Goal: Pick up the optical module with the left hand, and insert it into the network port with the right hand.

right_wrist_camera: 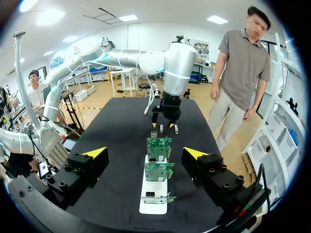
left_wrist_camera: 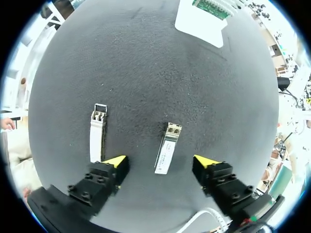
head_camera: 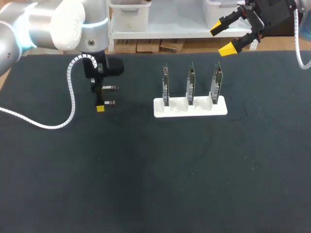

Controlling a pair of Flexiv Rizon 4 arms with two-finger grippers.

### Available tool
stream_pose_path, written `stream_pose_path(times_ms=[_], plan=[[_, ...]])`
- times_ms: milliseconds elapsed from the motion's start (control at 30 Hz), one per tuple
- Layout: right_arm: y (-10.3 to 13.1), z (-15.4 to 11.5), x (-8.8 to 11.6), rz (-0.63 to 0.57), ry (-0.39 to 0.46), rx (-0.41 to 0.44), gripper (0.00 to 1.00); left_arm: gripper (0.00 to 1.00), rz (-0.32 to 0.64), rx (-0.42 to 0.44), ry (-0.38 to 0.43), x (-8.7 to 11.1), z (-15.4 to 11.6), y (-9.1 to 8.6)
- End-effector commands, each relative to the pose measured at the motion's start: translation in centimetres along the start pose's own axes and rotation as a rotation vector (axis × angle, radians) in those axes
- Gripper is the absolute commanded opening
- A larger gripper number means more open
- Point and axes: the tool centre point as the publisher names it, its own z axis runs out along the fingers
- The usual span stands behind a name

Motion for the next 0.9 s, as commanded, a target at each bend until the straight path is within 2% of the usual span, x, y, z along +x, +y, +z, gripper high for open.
stream_pose_path(times_ms=[33,267,467,600,667,800,900], plan=[[0.0,0.0,0.0,0.001,0.001,0.0,1.0,0.0,0.003,-0.003,-0.004,0.2,1.3,-0.8],[0.0,0.0,0.0,0.001,0.001,0.0,1.0,0.0,-0.01,-0.015,0.027,0.6,1.2,-1.3],[0.0,0.0,0.0,0.001,0.001,0.0,1.0,0.0,-0.007,-0.029,0.019,0.3,0.8,-1.6],[0.0,0.0,0.0,0.001,0.001,0.0,1.0,0.0,-0.006,-0.055,-0.058,0.2,0.0,-2.1],[0.0,0.0,0.0,0.001,0.001,0.0,1.0,0.0,-0.006,-0.074,-0.06,0.1,-0.6,-2.4],[0.0,0.0,0.0,0.001,0.001,0.0,1.0,0.0,0.014,-0.115,-0.131,-0.4,-2.0,-2.9],[0.0,0.0,0.0,0.001,0.001,0.0,1.0,0.0,0.045,-0.169,-0.221,-0.9,-3.1,-3.3]])
